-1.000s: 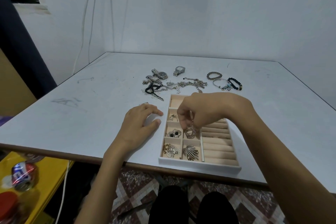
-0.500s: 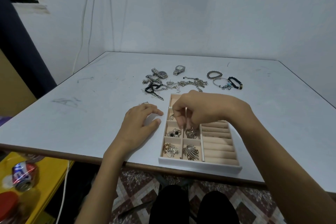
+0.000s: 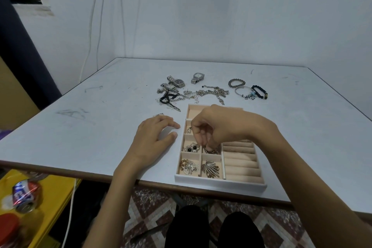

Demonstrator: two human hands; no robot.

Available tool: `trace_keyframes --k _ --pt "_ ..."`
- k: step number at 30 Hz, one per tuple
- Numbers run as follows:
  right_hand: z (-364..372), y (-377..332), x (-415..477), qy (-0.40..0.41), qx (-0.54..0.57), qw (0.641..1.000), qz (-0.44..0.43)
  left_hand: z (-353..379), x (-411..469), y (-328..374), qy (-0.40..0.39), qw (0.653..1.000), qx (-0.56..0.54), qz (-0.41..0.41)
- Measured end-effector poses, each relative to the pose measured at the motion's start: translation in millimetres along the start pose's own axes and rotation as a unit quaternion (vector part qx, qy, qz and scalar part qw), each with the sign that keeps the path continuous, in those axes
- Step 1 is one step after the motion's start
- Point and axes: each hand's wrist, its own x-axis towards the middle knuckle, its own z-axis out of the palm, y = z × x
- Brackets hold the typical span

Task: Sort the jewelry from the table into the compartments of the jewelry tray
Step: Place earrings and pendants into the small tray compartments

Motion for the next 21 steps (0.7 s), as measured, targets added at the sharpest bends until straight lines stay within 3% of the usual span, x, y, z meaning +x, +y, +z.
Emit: trace_keyframes --k 12,15,21 --pt "-8.2 17.6 0.7 -0.01 0.088 0.995 -0.045 -0.2 -0.2 0.8 0.0 1.0 0.011 0.007" --pt "-24.3 34.9 5.1 0.063 0.155 0.985 -0.047 -0.2 -0.1 0.3 -0.002 1.0 0.01 0.004" --pt "-39.8 80.0 31.2 0.269 0.246 0.93 0.041 0.2 0.9 1.1 0.0 1.0 0.01 -0.004"
